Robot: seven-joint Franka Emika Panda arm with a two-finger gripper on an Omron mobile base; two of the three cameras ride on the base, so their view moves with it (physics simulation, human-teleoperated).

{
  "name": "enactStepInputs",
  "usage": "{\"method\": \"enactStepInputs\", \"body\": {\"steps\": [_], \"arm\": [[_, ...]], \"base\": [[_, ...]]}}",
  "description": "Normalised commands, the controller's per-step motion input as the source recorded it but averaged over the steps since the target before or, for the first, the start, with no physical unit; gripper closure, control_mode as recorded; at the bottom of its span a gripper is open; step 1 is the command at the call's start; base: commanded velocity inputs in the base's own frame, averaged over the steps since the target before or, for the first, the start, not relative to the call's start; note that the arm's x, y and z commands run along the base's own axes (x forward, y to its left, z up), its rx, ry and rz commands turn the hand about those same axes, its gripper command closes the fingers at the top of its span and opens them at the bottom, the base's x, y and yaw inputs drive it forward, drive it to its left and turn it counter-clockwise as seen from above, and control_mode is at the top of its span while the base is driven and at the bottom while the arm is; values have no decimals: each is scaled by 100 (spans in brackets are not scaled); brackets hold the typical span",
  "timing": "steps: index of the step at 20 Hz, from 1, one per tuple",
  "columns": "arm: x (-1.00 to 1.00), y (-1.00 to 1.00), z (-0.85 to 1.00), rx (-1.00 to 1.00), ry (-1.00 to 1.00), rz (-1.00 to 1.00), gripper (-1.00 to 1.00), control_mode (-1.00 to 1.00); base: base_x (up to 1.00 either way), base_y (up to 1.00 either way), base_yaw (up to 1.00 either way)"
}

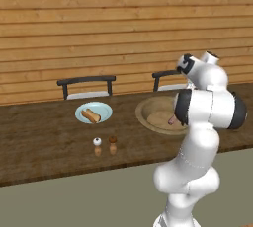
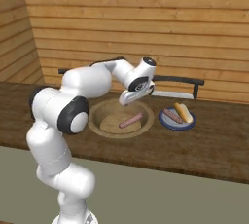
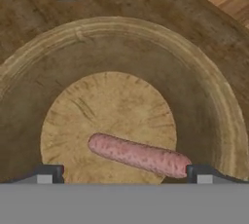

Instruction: Place one bun and one sausage from the bowl on each plate.

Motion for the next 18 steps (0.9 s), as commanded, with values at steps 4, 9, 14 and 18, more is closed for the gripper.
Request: {"method": "enactStepInputs", "body": {"steps": [4,9,14,18], "arm": [[-19,71,8,3,0,-16,-100,-100],[-2,8,26,0,15,-4,-100,-100],[57,0,15,0,18,-30,-100,-100],[70,-1,-4,0,15,-47,-100,-100]], "base": [[0,0,0],[0,0,0],[0,0,0],[0,0,0]]}}
